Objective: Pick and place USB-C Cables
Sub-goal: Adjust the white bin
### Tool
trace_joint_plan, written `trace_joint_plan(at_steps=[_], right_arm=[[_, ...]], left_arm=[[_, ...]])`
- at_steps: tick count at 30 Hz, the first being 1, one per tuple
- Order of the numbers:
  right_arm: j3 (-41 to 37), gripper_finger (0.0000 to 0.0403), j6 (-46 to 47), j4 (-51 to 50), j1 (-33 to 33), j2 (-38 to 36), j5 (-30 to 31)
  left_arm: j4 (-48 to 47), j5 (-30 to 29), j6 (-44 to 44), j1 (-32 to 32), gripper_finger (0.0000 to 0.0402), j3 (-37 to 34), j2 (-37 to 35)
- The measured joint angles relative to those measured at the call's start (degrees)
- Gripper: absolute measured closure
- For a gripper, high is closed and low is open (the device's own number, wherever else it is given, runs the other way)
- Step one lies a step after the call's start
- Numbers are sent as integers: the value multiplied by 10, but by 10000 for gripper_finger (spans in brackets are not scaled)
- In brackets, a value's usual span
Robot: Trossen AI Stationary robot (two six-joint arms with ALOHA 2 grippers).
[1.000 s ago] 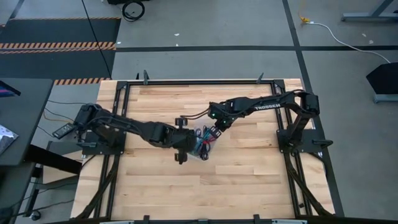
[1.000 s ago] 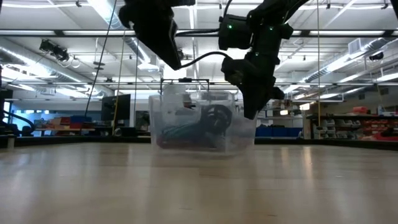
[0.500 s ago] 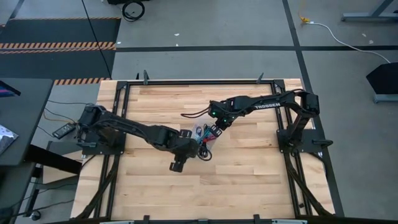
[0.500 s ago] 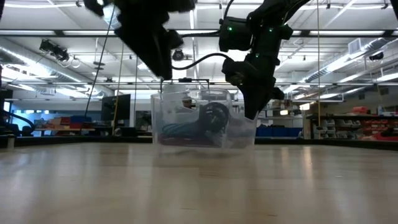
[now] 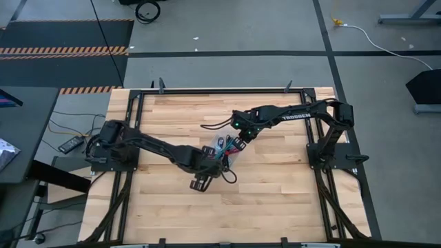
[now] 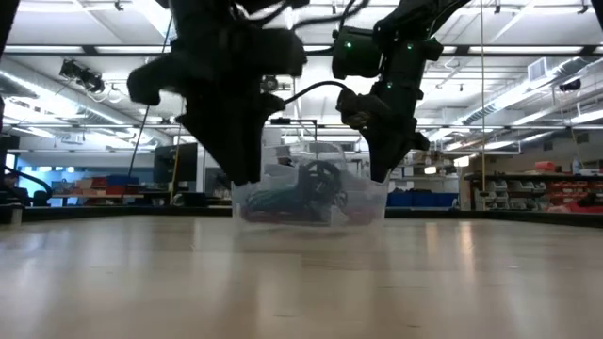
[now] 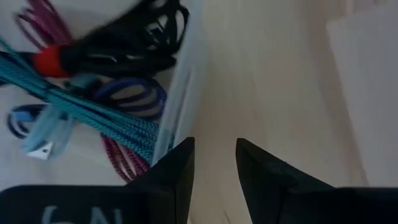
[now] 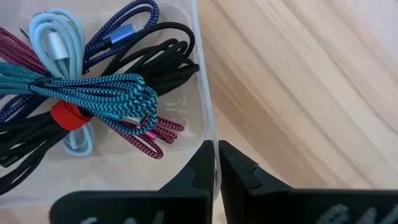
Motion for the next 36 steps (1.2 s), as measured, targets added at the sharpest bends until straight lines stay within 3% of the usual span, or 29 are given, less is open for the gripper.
trace_joint_plan(at_steps=[7, 23, 29, 36], right_arm=[[0, 387, -4, -1, 0, 0, 0], [1, 386, -19, 6, 1, 0, 6], [1, 386, -19, 3, 2, 0, 8], [1, 386, -19, 3, 2, 0, 9]], left_arm=[[7, -48, 0, -15, 276, 2, -47], [24, -56, 11, -24, 276, 1, -77], [28, -52, 7, -25, 276, 1, -81], [31, 1, 7, -24, 276, 1, -73]])
